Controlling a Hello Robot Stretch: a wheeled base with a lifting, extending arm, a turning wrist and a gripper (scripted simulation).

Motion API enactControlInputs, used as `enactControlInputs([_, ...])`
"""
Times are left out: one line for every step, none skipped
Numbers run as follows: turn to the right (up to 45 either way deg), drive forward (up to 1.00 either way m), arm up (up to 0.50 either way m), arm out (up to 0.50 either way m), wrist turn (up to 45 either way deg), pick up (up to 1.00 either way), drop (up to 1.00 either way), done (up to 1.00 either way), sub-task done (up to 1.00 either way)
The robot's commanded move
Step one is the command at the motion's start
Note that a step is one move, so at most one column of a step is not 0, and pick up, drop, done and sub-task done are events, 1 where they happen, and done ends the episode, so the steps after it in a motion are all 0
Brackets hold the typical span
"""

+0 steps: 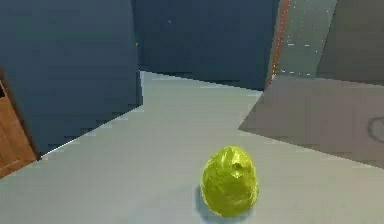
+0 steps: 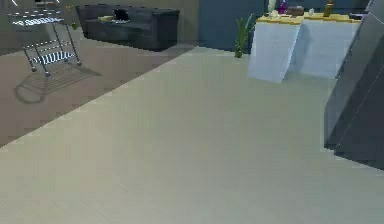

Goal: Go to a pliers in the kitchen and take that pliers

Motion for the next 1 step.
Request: enactControlInputs([45.0, 0.0, 0.0, 0.0, 0.0, 0.0, 0.0, 0.0, 0.0])
